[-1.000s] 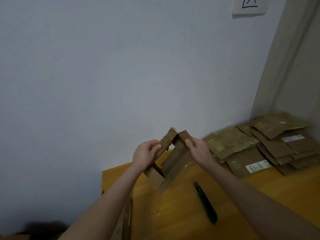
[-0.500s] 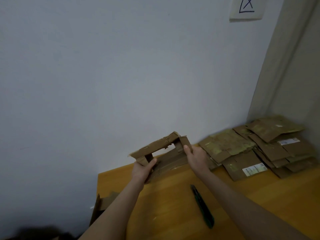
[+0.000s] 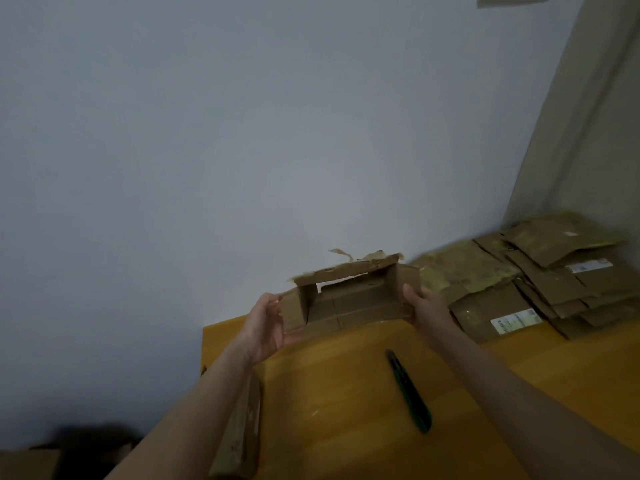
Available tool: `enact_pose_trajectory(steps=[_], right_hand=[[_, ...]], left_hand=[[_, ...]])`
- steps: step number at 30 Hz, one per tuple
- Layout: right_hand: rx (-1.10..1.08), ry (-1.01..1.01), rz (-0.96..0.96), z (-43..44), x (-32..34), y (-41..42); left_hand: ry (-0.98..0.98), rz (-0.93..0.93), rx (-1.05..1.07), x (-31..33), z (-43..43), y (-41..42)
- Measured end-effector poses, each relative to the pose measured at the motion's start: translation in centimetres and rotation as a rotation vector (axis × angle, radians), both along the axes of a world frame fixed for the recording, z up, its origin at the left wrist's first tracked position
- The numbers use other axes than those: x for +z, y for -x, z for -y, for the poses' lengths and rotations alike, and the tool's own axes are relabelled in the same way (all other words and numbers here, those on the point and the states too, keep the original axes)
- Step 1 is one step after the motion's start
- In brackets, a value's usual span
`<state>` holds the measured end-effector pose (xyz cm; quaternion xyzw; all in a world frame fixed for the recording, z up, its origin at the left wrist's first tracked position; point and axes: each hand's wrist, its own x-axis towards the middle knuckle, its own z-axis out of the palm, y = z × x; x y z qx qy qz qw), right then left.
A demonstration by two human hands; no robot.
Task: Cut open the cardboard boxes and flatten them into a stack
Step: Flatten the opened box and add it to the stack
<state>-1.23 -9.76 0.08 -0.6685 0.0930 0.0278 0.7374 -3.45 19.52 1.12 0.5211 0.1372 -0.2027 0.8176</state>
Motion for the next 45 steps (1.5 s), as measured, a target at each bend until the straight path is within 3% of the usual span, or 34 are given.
enact_pose_trajectory(steps=[5, 8, 13, 19, 23, 30, 34, 39, 41, 45], right_hand=[[0.136, -0.174, -0.04, 0.3, -1.1, 0.4], [0.244, -0.204, -0.067, 0.6, -1.5, 0.9], [0.39, -0.056, -0.231, 1.7, -1.0, 1.5], [0.356, 0.187, -0.273, -0.3, -0.7, 1.1], [0.299, 0.139, -0.276, -1.6, -1.2, 0.7], [0.388, 0.05, -0.217, -3.1, -2.6, 1.0], [0.416, 0.125, -0.283, -3.1, -3.9, 1.1], [0.388, -0.174, -0.398, -2.4, -4.7, 0.8], [0.334, -0.221, -0.415, -2.4, -4.9, 0.6], [0.246, -0.149, -0.356, -2.7, -5.1, 0.5]], left_hand=[[-0.13, -0.078, -0.029, 0.0, -0.1, -0.4], [-0.106, -0.089, -0.038, -0.2, 0.0, -0.2], [-0.057, -0.078, 0.038, -0.4, -0.4, -0.1], [-0.219, 0.031, -0.087, -0.2, 0.6, 0.0], [-0.235, 0.078, -0.153, 0.7, -0.1, -0.4], [-0.375, 0.069, -0.108, 0.1, -2.2, 0.2], [-0.447, 0.142, -0.104, -1.8, -2.3, 1.2], [-0.605, 0.286, -0.068, -3.0, -1.4, 2.1], [-0.691, 0.344, -0.143, -2.9, -1.2, 2.1], [-0.675, 0.106, -0.306, -2.1, -1.0, 1.9]])
